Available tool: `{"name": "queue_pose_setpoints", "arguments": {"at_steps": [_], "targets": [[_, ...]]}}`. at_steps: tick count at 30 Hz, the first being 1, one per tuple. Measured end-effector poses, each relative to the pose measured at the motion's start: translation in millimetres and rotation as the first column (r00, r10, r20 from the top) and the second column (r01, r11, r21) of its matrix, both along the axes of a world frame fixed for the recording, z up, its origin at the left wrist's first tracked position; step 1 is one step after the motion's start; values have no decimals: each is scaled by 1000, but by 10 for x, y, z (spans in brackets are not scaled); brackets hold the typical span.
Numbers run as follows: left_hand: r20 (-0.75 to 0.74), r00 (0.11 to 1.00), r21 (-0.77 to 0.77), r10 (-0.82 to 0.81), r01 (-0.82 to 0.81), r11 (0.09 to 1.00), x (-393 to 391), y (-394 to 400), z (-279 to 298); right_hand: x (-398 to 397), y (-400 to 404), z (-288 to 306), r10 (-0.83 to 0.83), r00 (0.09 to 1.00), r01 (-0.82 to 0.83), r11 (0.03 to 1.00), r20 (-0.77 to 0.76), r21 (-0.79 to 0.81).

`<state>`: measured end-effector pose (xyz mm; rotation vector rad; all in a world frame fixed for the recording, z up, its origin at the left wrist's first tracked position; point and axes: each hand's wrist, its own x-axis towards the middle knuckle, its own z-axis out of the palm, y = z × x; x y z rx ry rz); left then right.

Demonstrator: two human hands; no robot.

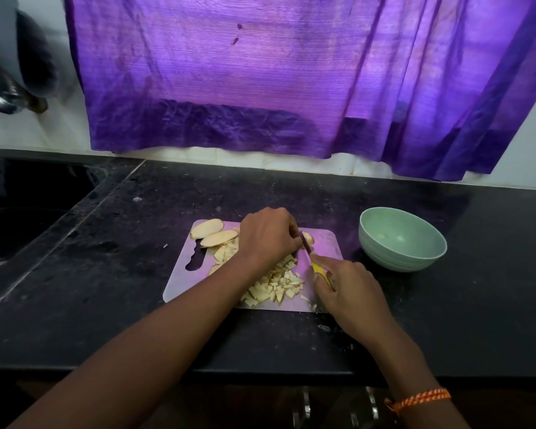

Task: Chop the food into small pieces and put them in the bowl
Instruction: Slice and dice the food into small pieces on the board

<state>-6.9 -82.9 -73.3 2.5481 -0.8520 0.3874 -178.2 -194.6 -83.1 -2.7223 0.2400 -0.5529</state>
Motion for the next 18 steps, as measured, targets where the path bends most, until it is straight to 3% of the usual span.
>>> {"name": "queue_pose_setpoints", "arguments": {"at_steps": [6,12,15,18], "targets": [[-12,1000,-4,13,-13,1000,-10,-4,-8,-301,-19,-45,-11,1000,10,998,6,55],[-74,997,-42,-22,19,999,96,59,7,-382,-32,-29,-46,991,26,987,126,159],[-83,995,-37,-54,51,998,132,84,13,-272,-102,3,-112,981,94,989,158,116],[-52,995,-22,-89,88,996,93,60,-8,-122,-150,25,-159,983,156,987,97,38]]}}
